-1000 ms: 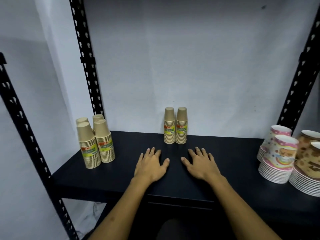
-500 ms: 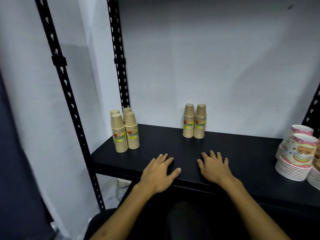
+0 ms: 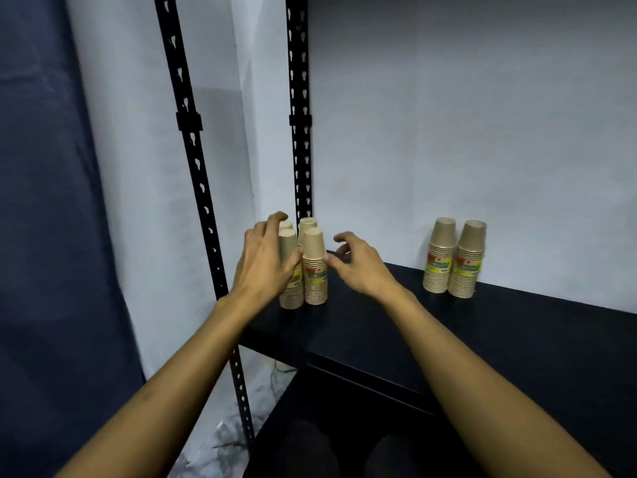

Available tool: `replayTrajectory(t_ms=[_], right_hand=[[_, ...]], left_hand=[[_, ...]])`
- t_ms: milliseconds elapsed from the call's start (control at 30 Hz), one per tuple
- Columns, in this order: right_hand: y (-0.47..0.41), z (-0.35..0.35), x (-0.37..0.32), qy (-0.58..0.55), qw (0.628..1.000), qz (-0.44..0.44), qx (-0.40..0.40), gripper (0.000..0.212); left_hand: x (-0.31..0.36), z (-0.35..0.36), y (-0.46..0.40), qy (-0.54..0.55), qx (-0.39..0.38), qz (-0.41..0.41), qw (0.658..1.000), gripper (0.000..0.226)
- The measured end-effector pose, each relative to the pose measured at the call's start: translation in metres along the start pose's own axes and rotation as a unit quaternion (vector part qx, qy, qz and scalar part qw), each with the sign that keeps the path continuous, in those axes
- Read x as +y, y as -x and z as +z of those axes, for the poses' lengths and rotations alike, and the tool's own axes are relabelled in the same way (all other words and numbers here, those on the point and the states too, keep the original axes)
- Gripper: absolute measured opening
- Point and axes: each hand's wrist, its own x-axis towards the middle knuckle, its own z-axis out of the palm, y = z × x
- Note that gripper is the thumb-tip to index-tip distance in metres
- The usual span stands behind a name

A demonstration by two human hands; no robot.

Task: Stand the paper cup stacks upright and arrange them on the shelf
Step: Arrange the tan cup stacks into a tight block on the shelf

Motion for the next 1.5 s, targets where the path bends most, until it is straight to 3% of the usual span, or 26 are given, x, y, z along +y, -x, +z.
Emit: replayTrajectory(t_ms=[167, 433, 800, 1067, 1267, 1500], right_hand=[[-0.038, 0.02, -0.024, -0.041, 0.998, -0.01, 0.039, 0.054], [-0.034, 0.031, -0.01, -0.019, 0.997, -0.051, 0.059, 0.045], [0.01, -0.013, 0.026, -0.011, 0.995, -0.049, 0.087, 0.049], [0.071, -0.074, 0.07, 0.018, 0.985, -0.023, 0.169, 0.047], [0.105, -0.113, 0.093, 0.023, 0.976, 0.007, 0.215, 0.044], [0.116, -0.118, 0.105, -0.019, 0.972, 0.013, 0.236, 0.043]], left_hand=[[-0.015, 0.007, -0.038, 0.043, -0.026, -0.089, 0.995, 0.062], [-0.023, 0.015, -0.035, 0.094, -0.039, -0.107, 0.989, 0.042], [0.009, 0.031, -0.013, 0.179, -0.069, -0.064, 0.979, 0.039], [0.074, 0.077, -0.006, 0.286, -0.152, -0.014, 0.946, 0.033], [0.121, 0.106, 0.003, 0.331, -0.171, 0.017, 0.928, 0.028], [0.137, 0.121, 0.017, 0.406, -0.161, 0.006, 0.899, 0.037]])
